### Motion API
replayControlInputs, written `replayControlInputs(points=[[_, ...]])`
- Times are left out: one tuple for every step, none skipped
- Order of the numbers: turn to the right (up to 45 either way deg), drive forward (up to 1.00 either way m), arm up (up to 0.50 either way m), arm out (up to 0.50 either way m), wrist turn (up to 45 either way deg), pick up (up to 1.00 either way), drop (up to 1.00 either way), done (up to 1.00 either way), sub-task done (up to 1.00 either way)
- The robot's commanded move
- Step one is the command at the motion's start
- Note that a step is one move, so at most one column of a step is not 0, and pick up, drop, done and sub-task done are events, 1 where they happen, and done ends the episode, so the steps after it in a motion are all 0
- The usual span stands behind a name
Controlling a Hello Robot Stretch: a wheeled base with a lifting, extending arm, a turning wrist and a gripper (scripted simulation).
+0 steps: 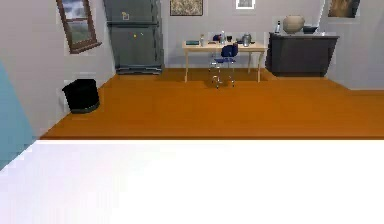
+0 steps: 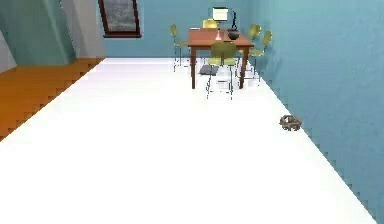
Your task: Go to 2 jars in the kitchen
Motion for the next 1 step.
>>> replayControlInputs(points=[[0.0,0.25,0.0,0.0,0.0,0.0,0.0,0.0,0.0]])
